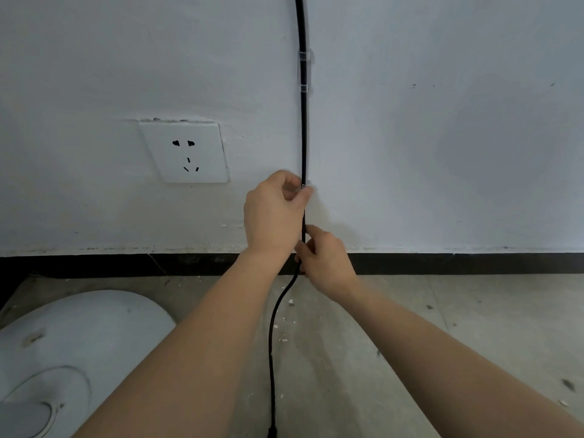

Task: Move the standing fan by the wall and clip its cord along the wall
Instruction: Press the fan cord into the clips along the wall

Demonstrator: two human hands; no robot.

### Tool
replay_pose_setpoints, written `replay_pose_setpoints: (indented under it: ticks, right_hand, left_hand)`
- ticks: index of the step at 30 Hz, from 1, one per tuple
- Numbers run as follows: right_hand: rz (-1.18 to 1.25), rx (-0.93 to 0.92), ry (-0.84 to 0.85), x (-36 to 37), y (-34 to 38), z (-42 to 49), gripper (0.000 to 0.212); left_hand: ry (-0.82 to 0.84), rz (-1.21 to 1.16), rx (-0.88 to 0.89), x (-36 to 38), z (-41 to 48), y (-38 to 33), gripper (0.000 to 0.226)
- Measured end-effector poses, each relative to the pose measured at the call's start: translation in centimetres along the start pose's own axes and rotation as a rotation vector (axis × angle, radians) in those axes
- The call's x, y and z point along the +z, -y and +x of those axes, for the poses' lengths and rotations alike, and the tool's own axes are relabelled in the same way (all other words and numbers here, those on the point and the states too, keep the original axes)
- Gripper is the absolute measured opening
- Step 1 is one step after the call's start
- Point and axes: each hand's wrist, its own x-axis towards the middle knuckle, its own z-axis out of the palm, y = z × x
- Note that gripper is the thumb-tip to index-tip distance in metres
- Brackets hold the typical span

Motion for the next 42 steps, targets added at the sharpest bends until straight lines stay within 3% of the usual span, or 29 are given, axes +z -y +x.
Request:
replay_pose_setpoints:
  ticks: [4, 9, 13, 15, 17, 20, 22, 25, 33, 39, 42]
  right_hand:
    - [0.051, 0.041, -0.115, 1.4, -0.7, -1.3, 0.018]
    - [0.224, 0.166, -0.127, 2.5, -0.4, -1.2, 0.027]
    - [0.213, 0.182, -0.134, 2.7, -0.4, -1.0, 0.029]
    - [0.214, 0.186, -0.139, 2.7, -0.6, -1.1, 0.031]
    - [0.217, 0.189, -0.142, 2.5, -0.7, -1.1, 0.032]
    - [0.252, 0.214, -0.133, 2.4, -0.6, -1.1, 0.030]
    - [0.269, 0.227, -0.124, 2.3, -0.4, -1.0, 0.030]
    - [0.285, 0.245, -0.123, 2.3, 0.1, -1.1, 0.028]
    - [0.497, 0.332, -0.103, 2.2, 2.0, -1.4, 0.019]
    - [0.492, 0.384, -0.130, 3.0, 3.2, -1.0, 0.022]
    - [0.272, 0.313, -0.272, 3.3, 3.4, -0.8, 0.025]
  left_hand:
    - [0.000, 0.021, 0.040, 0.1, 0.0, 0.1, 0.009]
    - [0.053, 0.009, 0.053, -0.1, 0.3, 0.2, 0.008]
    - [0.146, -0.175, -0.111, -1.7, 0.3, 1.8, 0.014]
    - [0.163, -0.108, -0.264, -2.8, 0.0, 3.7, 0.018]
    - [0.326, 0.040, -0.507, -4.3, -1.0, 6.0, 0.024]
    - [0.873, 0.216, -0.805, -6.1, -3.6, 8.4, 0.027]
    - [1.143, 0.161, -0.881, -6.7, -5.0, 8.6, 0.032]
    - [1.295, 0.080, -0.839, -7.3, -5.3, 8.1, 0.028]
    - [1.062, 0.056, -0.810, -10.4, -2.8, 6.6, 0.022]
    - [0.747, 0.371, -0.469, -12.9, -0.4, 5.3, 0.021]
    - [0.601, 0.485, -0.330, -13.0, -0.2, 5.4, 0.019]
